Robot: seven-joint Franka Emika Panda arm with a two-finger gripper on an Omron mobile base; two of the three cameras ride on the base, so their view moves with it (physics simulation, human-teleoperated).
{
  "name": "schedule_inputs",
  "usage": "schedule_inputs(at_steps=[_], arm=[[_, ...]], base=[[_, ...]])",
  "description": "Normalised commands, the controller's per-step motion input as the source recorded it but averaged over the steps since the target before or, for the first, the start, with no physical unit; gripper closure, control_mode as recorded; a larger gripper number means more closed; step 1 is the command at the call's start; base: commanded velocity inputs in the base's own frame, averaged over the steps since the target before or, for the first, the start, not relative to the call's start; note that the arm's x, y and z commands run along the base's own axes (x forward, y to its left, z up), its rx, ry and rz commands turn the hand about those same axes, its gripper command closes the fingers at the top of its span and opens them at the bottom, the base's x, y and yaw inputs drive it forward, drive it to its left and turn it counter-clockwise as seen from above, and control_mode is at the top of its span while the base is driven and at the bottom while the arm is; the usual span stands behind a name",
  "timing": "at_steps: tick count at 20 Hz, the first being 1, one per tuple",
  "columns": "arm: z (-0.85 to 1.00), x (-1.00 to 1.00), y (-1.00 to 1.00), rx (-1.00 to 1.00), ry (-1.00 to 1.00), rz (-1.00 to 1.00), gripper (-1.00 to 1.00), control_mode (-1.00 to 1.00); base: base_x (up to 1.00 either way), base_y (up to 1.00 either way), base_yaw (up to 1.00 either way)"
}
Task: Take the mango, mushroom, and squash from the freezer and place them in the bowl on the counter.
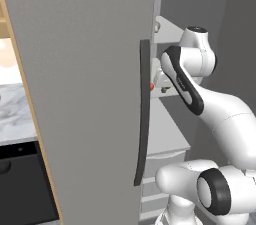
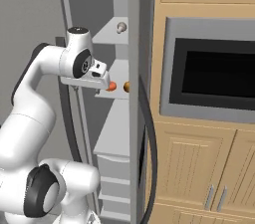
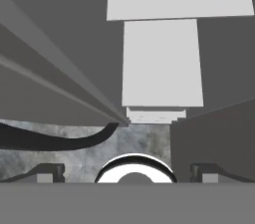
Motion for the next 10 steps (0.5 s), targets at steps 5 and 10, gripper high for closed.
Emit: schedule_inputs(at_steps=[5,10], arm=[[0.0,0.0,0.0,0.0,0.0,0.0,-1.0,1.0],[0.0,0.0,0.0,0.0,0.0,0.0,-1.0,1.0]], base=[[0.29,-0.09,0.0],[0.36,-0.1,0.0]])
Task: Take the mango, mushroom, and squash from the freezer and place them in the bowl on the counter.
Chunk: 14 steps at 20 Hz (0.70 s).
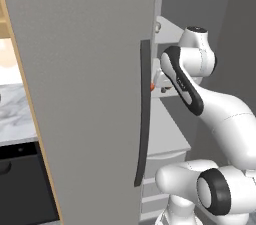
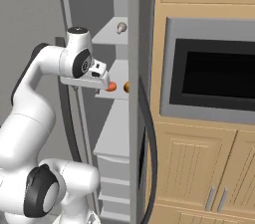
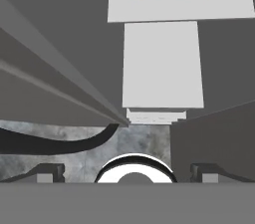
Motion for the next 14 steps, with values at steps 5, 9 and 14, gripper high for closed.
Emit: schedule_inputs(at_steps=[5,9,14], arm=[[0.0,0.0,0.0,0.0,0.0,0.0,-1.0,1.0],[0.0,0.0,0.0,0.0,0.0,0.0,-1.0,1.0],[0.0,0.0,0.0,0.0,0.0,0.0,-1.0,1.0]], base=[[0.4,-0.14,0.0],[0.38,-0.18,0.0],[0.39,-0.18,0.0]])
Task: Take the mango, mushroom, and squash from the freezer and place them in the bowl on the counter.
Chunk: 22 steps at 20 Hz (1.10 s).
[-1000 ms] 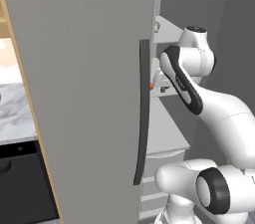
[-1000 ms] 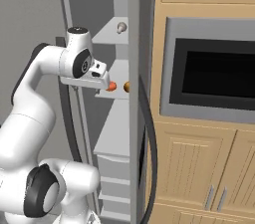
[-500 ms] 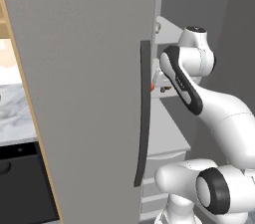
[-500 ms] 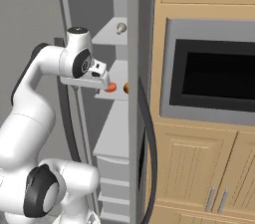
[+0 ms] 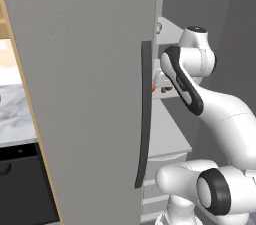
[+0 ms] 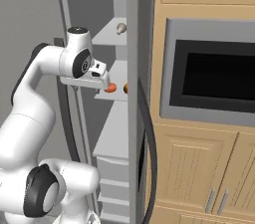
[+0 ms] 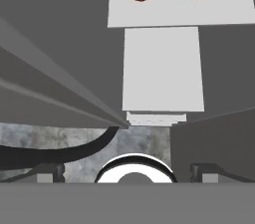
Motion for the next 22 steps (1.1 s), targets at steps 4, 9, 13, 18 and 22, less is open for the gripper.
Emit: schedule_inputs(at_steps=[4,9,13,18,22], arm=[[0.0,0.0,0.0,0.0,0.0,0.0,-1.0,1.0],[0.0,0.0,0.0,0.0,0.0,0.0,-1.0,1.0],[0.0,0.0,0.0,0.0,0.0,0.0,-1.0,1.0],[0.0,0.0,0.0,0.0,0.0,0.0,-1.0,1.0],[0.0,0.0,0.0,0.0,0.0,0.0,-1.0,1.0]], base=[[0.42,-0.18,0.0],[0.45,-0.16,0.0],[0.45,-0.1,0.0],[0.42,-0.07,0.0],[0.38,-0.09,0.0]])
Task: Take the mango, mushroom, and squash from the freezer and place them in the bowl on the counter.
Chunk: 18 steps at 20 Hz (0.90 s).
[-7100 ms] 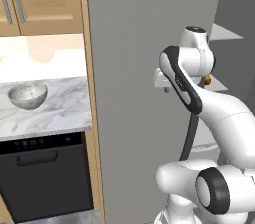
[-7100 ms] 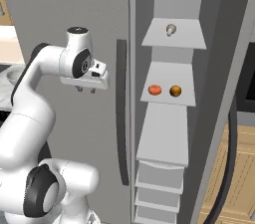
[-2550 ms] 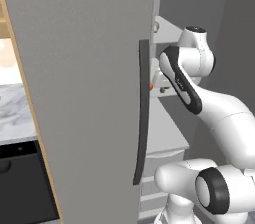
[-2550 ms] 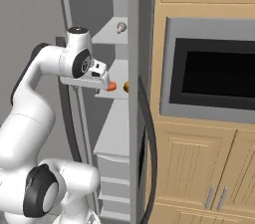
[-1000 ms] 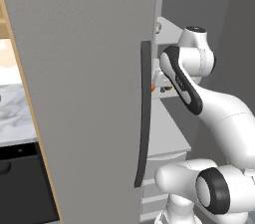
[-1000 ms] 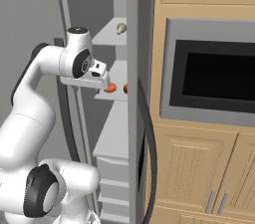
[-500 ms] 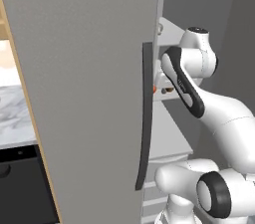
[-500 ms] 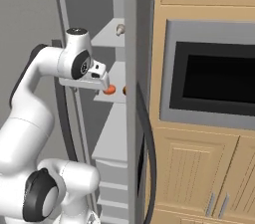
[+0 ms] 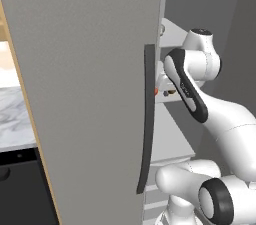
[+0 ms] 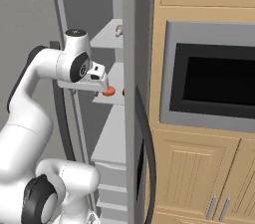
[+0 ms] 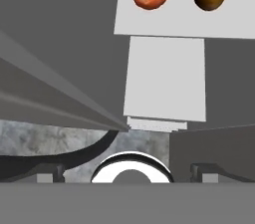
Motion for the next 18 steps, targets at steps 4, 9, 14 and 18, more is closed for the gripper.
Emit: schedule_inputs(at_steps=[4,9,14,18], arm=[[0.0,0.0,0.0,0.0,0.0,0.0,-1.0,1.0],[0.0,0.0,0.0,0.0,0.0,0.0,-1.0,-1.0],[0.0,-0.05,-0.05,0.0,0.0,-0.01,-1.0,-1.0],[0.0,-0.07,-0.21,0.0,0.0,-0.03,-1.0,-1.0]], base=[[0.09,-0.03,0.0],[0.0,0.0,0.0],[0.0,0.0,0.0],[0.0,0.0,0.0]])
